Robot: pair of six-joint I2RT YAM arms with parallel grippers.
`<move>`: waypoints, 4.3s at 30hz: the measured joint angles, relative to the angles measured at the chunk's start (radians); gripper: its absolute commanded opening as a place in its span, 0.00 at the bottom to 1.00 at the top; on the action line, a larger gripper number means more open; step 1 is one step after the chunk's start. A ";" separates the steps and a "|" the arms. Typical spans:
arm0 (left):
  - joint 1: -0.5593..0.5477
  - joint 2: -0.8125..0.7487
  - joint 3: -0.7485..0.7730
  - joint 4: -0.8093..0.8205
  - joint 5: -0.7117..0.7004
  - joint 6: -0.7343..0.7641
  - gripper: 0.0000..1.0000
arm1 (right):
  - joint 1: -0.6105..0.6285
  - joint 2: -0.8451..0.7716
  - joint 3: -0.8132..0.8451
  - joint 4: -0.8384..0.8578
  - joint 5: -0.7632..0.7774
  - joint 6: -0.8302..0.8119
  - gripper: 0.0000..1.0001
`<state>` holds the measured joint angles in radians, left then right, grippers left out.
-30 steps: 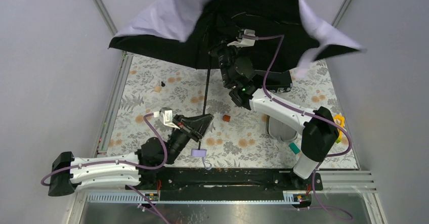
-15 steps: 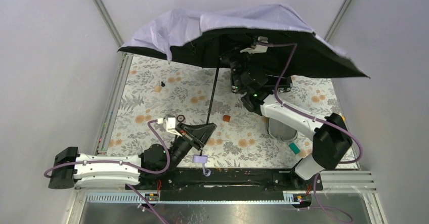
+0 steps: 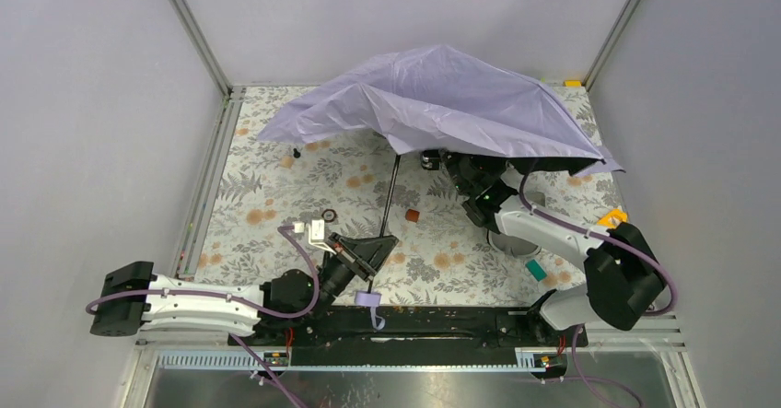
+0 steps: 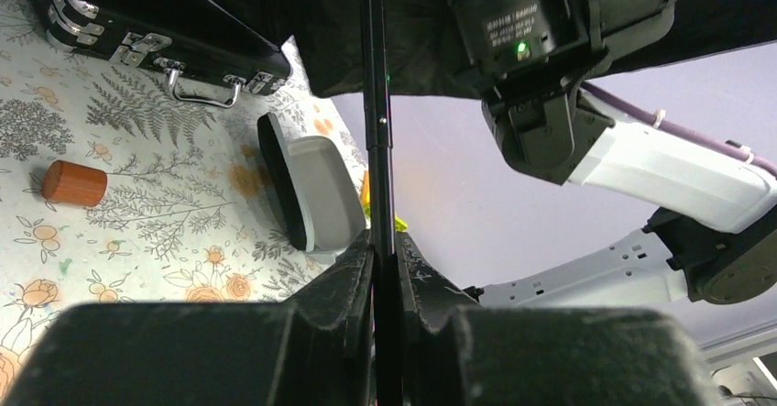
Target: Open the umbrella
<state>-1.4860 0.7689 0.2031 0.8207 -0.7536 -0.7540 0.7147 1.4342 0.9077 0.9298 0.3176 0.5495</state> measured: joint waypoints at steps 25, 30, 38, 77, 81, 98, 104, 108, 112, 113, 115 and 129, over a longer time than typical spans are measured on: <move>-0.004 -0.086 -0.023 0.072 -0.024 -0.018 0.00 | -0.001 -0.042 -0.161 0.236 -0.109 0.360 0.75; -0.004 -0.090 -0.036 0.097 -0.020 -0.029 0.00 | -0.001 0.066 -0.098 0.301 -0.121 0.463 0.74; -0.004 -0.112 -0.038 0.116 -0.013 -0.034 0.00 | -0.001 0.159 -0.003 0.398 -0.116 0.579 0.69; 0.003 -0.113 -0.037 0.120 0.027 -0.023 0.00 | 0.002 0.330 0.198 0.473 -0.043 0.764 0.00; 0.013 -0.113 -0.018 0.134 0.052 0.003 0.00 | 0.002 0.336 0.291 0.444 -0.034 0.711 0.00; 0.012 -0.072 0.026 0.222 0.089 0.119 0.00 | 0.016 0.336 0.517 0.303 -0.021 0.454 0.00; -0.024 -0.058 0.026 0.247 0.056 0.154 0.00 | 0.015 0.336 0.537 0.278 -0.013 0.406 0.00; -0.042 -0.025 0.026 0.287 0.028 0.175 0.00 | 0.015 0.336 0.553 0.245 -0.013 0.378 0.00; -0.056 0.000 0.026 0.334 0.005 0.190 0.00 | 0.015 0.336 0.577 0.209 -0.013 0.354 0.00; -0.064 0.006 0.026 0.345 -0.005 0.197 0.00 | 0.015 0.336 0.583 0.203 -0.014 0.348 0.00; -0.081 0.013 0.026 0.365 -0.023 0.206 0.00 | 0.016 0.338 0.591 0.198 -0.018 0.343 0.00; -0.130 0.056 0.026 0.452 -0.106 0.235 0.00 | 0.016 0.356 0.634 0.090 -0.053 0.303 0.00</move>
<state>-1.6161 0.8253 0.2287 1.2728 -0.8597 -0.5190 0.7303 1.7897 1.5417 1.0199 0.2646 0.8520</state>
